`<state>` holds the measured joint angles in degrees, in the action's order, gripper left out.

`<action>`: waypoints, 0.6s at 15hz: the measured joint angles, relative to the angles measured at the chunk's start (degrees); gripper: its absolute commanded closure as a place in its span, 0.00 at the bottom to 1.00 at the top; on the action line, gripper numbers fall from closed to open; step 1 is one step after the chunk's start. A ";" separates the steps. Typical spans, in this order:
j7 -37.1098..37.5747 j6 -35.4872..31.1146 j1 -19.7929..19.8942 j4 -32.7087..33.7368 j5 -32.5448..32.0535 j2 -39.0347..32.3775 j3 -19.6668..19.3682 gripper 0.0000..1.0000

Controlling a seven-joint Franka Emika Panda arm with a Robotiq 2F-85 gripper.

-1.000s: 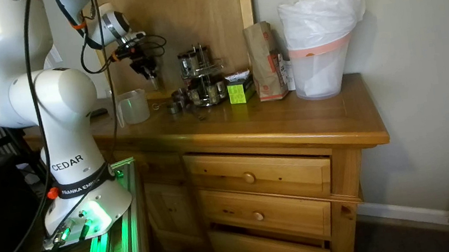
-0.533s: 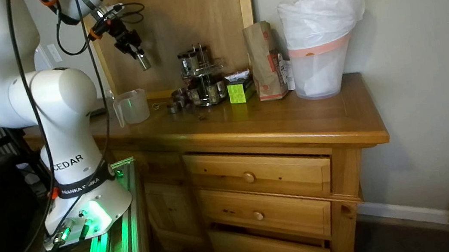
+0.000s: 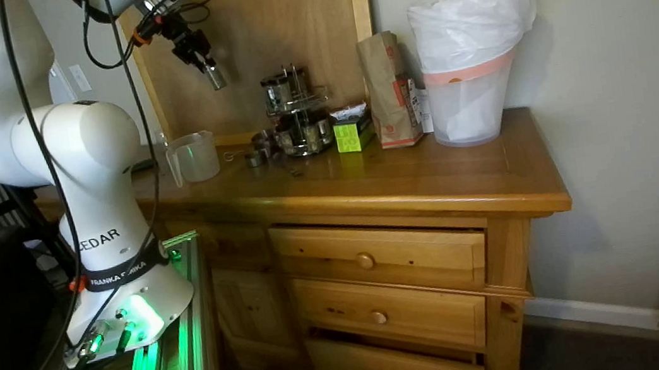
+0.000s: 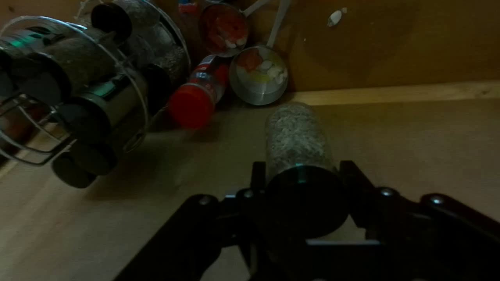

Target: Put the jar on the stand

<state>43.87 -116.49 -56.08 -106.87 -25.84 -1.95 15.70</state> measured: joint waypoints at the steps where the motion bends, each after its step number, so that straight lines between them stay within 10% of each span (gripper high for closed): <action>1: 1.25 0.01 1.18 -0.70 0.23 2.18 0.07 0.76; 4: 4.97 0.26 5.27 -4.67 1.37 10.85 0.77 0.76; 5: 5.79 0.26 6.79 -6.24 2.07 13.67 1.32 0.51; 9: 6.00 -0.82 9.86 -10.01 4.10 17.01 3.43 0.51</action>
<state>49.88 -117.31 -46.22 -116.88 -21.74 15.06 19.14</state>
